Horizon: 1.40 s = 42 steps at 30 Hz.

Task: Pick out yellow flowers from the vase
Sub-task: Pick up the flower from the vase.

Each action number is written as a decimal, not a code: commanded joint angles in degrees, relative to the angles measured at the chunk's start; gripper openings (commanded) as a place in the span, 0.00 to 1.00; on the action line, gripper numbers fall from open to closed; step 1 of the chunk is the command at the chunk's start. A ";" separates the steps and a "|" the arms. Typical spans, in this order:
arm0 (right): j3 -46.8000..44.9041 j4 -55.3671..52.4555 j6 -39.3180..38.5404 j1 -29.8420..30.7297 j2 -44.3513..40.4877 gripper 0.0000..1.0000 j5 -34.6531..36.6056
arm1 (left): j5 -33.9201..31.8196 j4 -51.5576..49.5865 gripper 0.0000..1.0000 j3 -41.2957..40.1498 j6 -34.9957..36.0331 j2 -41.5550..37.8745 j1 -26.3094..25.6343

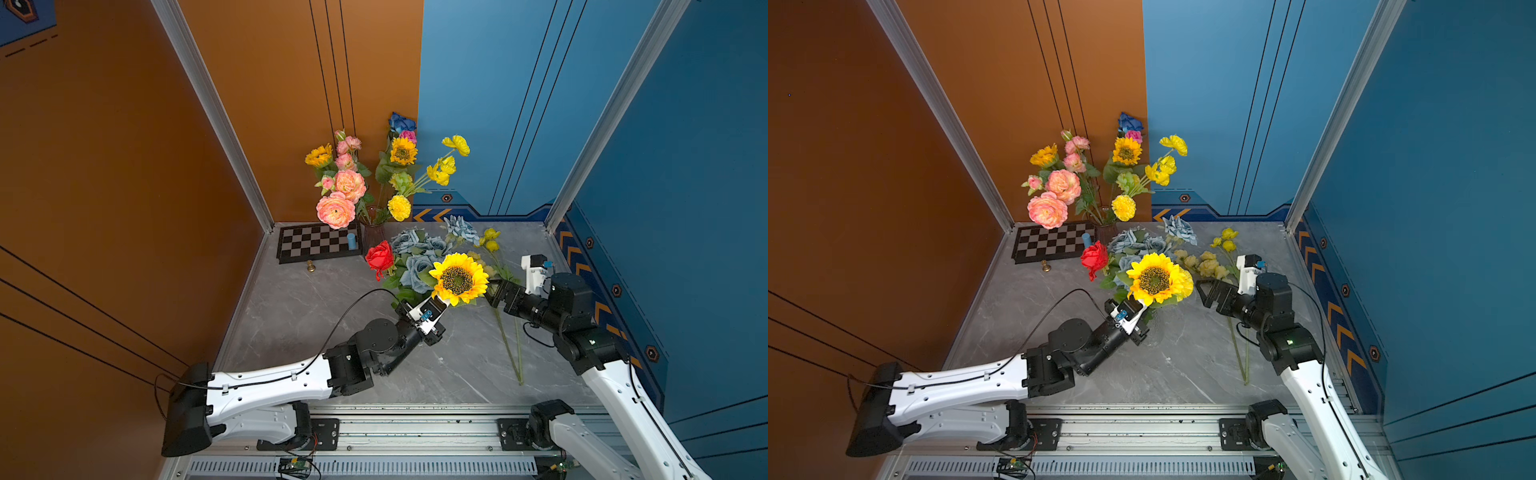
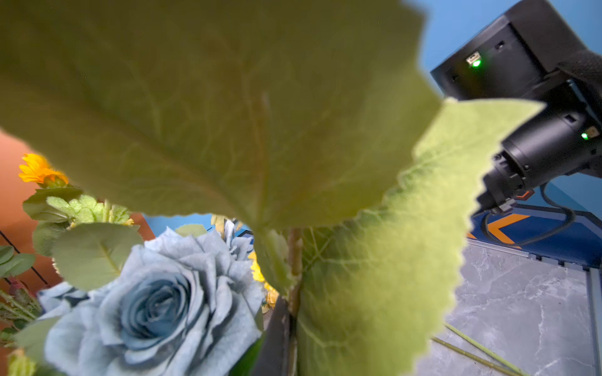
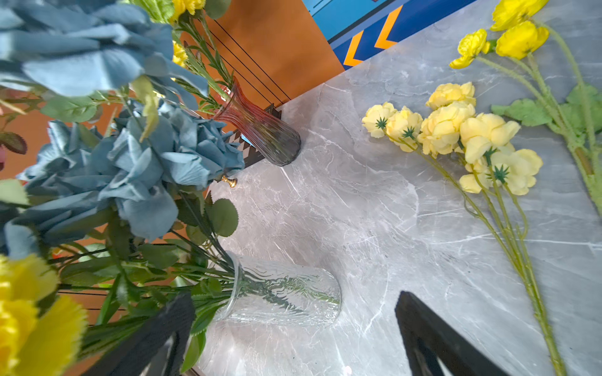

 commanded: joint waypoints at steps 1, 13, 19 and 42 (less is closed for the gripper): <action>0.92 0.48 -0.86 0.69 -1.61 1.00 -1.08 | -0.55 0.42 0.01 2.65 2.10 -1.85 -0.78; 10.75 -1.41 -3.38 1.85 -4.12 1.00 -0.74 | -2.20 -2.53 0.00 10.31 2.74 -2.72 -1.03; 17.40 -1.22 -6.27 4.30 -1.58 1.00 0.66 | -3.41 -3.70 0.00 17.68 3.43 -0.86 -0.40; 31.96 0.35 -17.66 19.56 7.73 0.95 6.53 | -5.41 -11.64 0.00 29.98 1.16 -0.87 1.08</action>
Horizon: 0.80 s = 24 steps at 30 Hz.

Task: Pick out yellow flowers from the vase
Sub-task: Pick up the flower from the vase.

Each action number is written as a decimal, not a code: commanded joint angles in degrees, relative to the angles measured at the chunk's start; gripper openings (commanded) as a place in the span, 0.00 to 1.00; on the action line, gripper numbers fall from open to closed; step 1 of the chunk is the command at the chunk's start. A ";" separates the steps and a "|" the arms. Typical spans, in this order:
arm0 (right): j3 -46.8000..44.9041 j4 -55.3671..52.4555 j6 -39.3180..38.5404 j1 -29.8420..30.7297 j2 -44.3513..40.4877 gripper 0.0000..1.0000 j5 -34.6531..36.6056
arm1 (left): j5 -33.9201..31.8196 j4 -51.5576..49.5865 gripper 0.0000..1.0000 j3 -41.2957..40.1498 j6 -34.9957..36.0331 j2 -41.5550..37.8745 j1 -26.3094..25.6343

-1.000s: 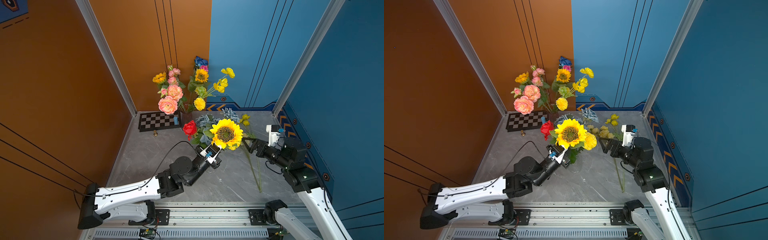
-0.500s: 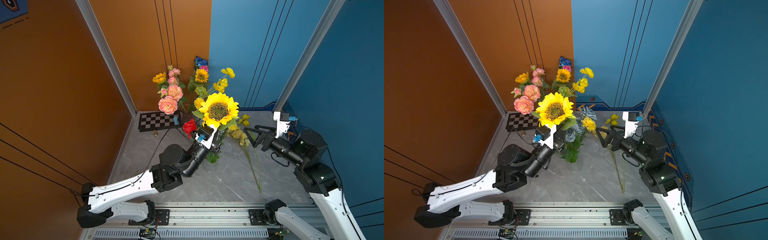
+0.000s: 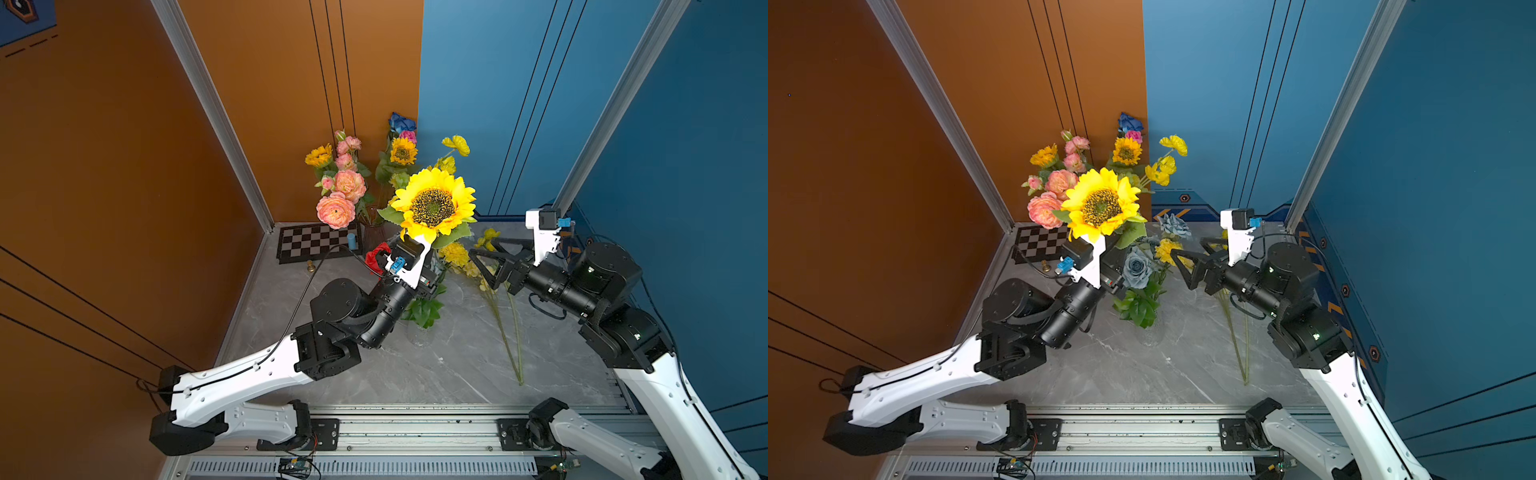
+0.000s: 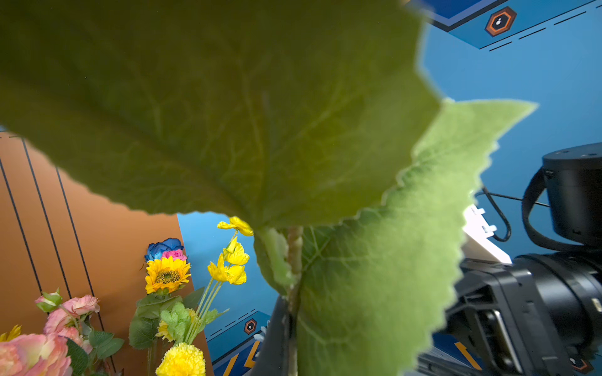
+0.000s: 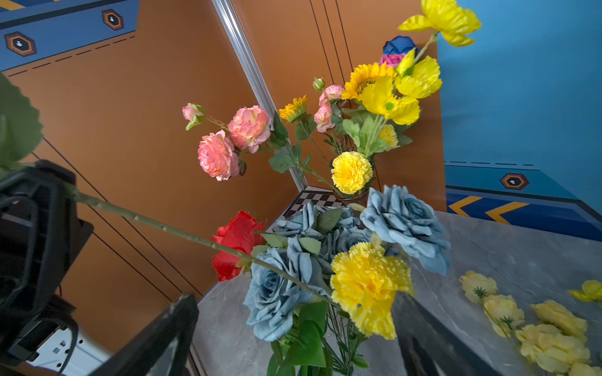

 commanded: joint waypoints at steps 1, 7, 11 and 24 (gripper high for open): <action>2.61 0.70 -4.43 2.63 0.20 0.95 2.55 | -1.62 -2.12 0.00 2.10 -2.57 -2.45 0.52; 5.13 -1.31 -9.41 7.91 0.90 0.93 5.37 | -0.38 -6.00 0.00 2.97 -7.61 -4.44 0.62; 7.50 -2.66 -12.22 10.23 2.95 0.92 7.52 | 0.13 -8.84 0.00 4.31 -10.12 -4.75 0.69; 19.13 -6.48 -23.34 22.88 13.80 0.87 16.32 | 4.12 -15.61 0.00 8.33 -20.98 -6.11 3.28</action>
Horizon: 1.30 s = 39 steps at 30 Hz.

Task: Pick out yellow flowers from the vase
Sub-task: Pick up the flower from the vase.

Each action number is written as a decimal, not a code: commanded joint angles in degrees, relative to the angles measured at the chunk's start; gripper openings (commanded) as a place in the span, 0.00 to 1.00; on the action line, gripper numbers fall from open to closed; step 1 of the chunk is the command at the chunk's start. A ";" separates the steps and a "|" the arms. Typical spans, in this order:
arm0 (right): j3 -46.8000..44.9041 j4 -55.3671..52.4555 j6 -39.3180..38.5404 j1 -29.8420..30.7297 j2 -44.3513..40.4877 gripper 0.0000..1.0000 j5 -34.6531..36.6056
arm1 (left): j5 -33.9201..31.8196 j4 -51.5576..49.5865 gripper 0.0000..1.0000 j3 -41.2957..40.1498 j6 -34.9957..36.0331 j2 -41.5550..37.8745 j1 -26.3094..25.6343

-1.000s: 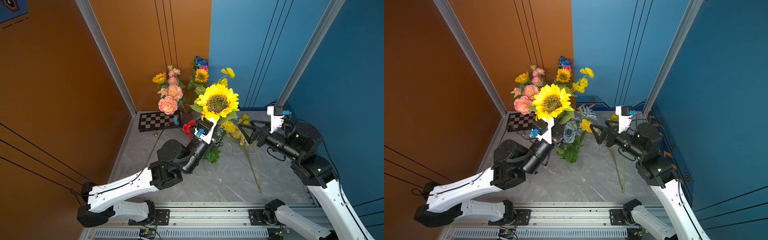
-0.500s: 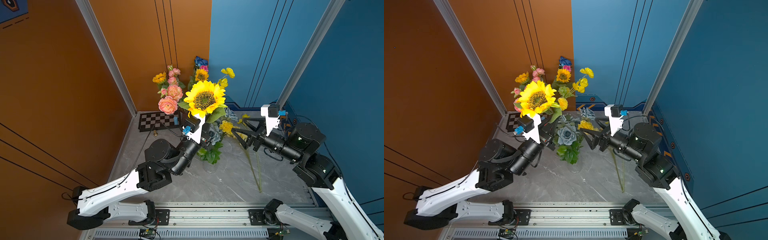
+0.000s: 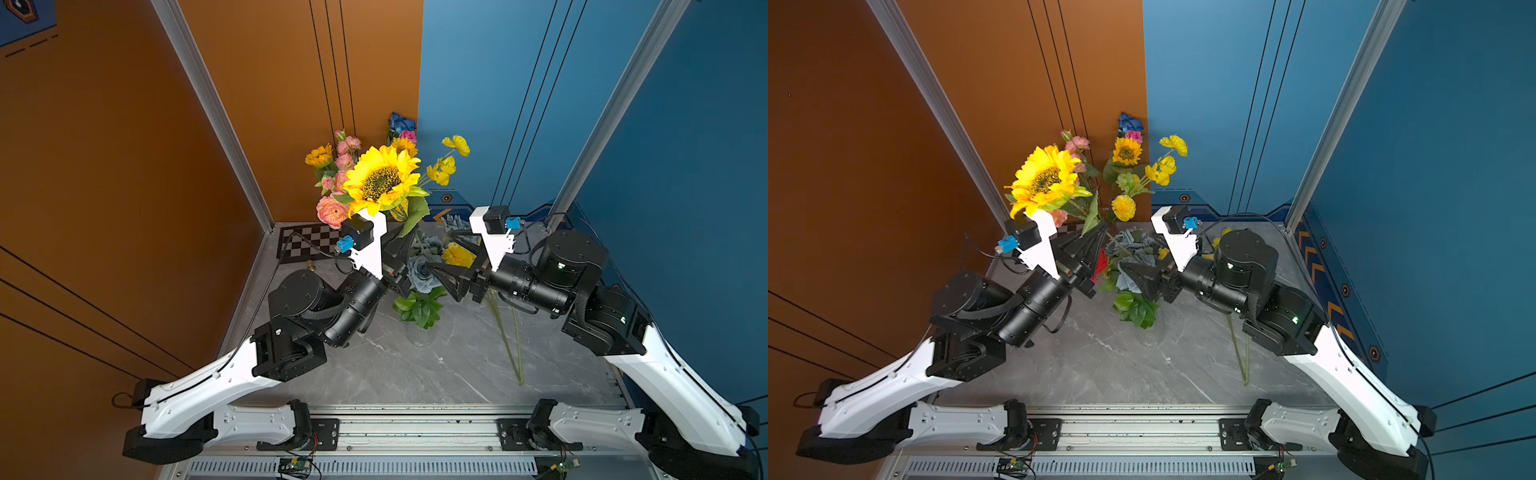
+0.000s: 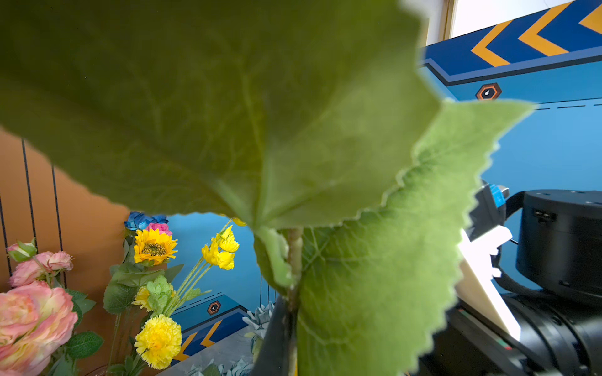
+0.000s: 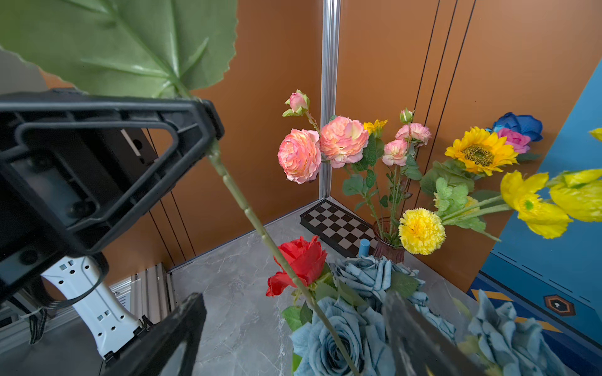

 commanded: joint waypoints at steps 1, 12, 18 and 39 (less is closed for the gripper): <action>3.32 -2.22 -3.98 0.64 1.61 0.86 3.34 | 2.16 -2.25 0.00 2.38 -4.58 -1.46 1.57; 11.02 -2.79 -5.50 1.36 8.56 0.75 2.43 | 5.15 -5.63 0.00 3.46 -10.50 -2.08 5.84; 14.70 -3.10 -5.68 1.98 12.35 0.68 2.30 | 5.94 -5.66 0.00 2.61 -12.01 -2.32 7.61; 15.25 -3.28 -5.20 4.23 14.20 0.00 7.20 | 6.82 -4.85 0.15 0.40 -14.37 -2.91 10.72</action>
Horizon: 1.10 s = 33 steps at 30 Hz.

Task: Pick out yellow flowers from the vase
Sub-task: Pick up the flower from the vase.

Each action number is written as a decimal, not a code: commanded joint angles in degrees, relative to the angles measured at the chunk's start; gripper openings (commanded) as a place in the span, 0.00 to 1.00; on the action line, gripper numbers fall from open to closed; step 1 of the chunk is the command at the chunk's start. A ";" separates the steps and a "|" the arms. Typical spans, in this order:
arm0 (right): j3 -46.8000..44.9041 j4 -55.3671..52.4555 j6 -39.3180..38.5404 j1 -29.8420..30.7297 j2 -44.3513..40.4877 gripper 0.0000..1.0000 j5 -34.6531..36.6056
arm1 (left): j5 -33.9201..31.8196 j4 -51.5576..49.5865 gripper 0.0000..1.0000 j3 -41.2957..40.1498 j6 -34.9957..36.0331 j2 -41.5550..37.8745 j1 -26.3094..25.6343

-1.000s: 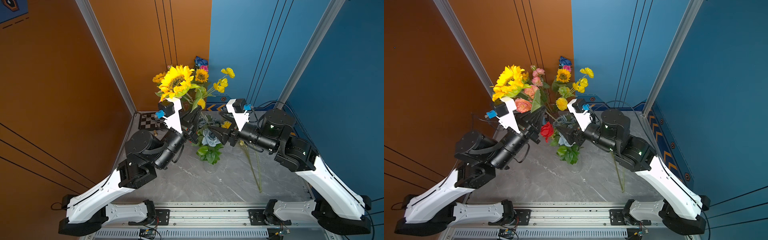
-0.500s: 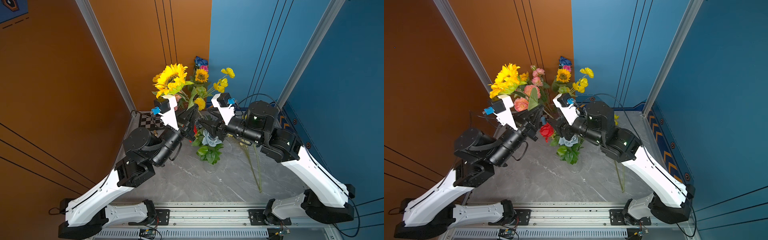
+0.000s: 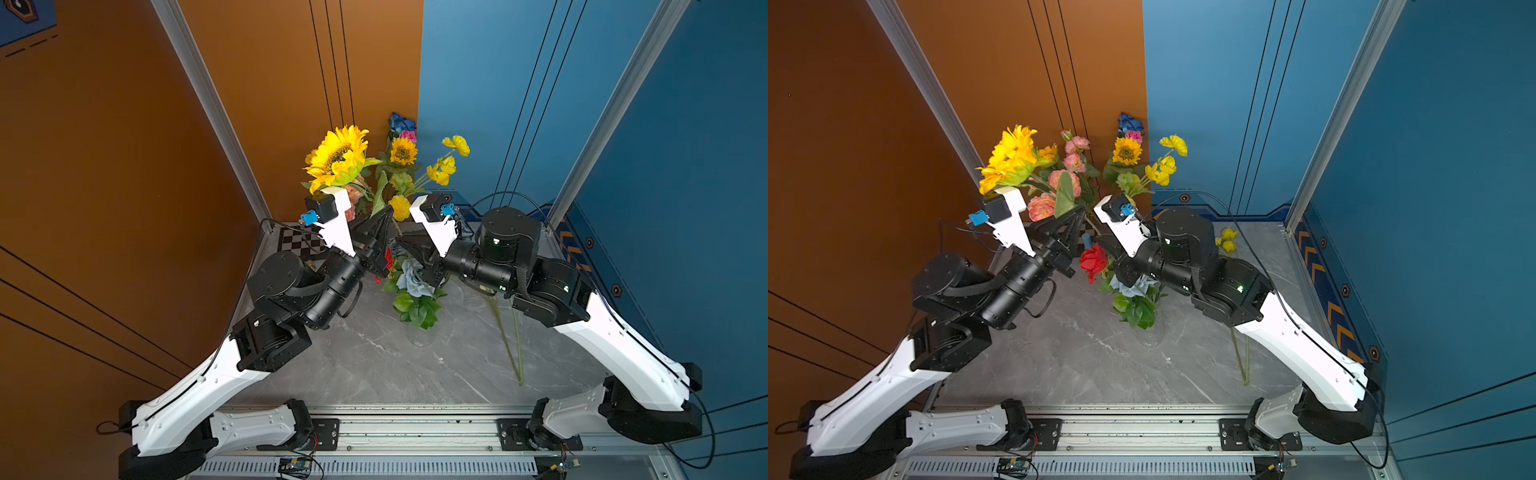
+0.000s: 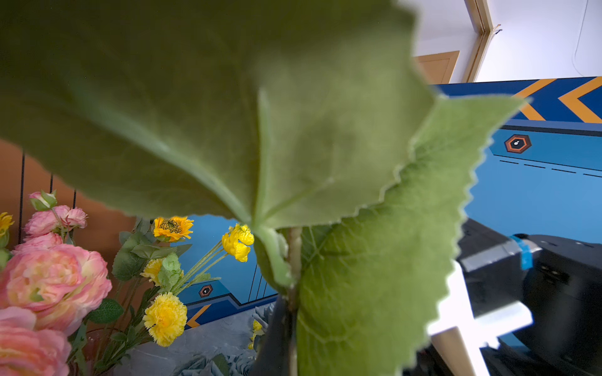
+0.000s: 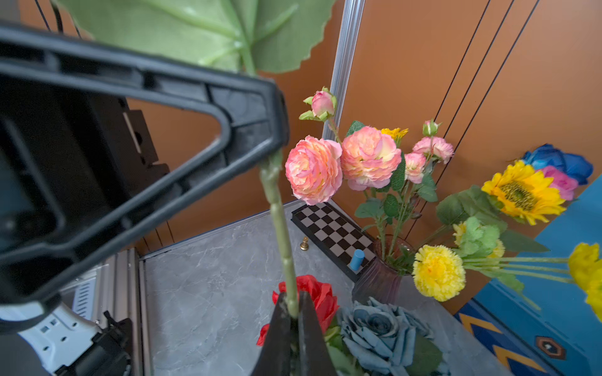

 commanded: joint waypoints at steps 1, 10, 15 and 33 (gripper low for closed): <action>0.54 0.70 0.97 -0.07 -1.01 0.00 2.85 | 0.89 0.84 0.19 -1.31 -0.55 -1.17 0.45; 1.11 0.53 2.20 0.42 -1.86 0.00 4.88 | 2.49 1.22 0.83 -2.06 -0.03 -1.86 0.49; 2.49 -1.16 2.29 0.42 -2.41 0.00 8.55 | 3.31 1.83 0.98 -3.51 0.48 -2.98 0.58; 3.26 -13.21 13.86 -21.96 -10.49 0.00 14.78 | 14.00 2.01 0.98 -9.94 6.44 -5.41 1.47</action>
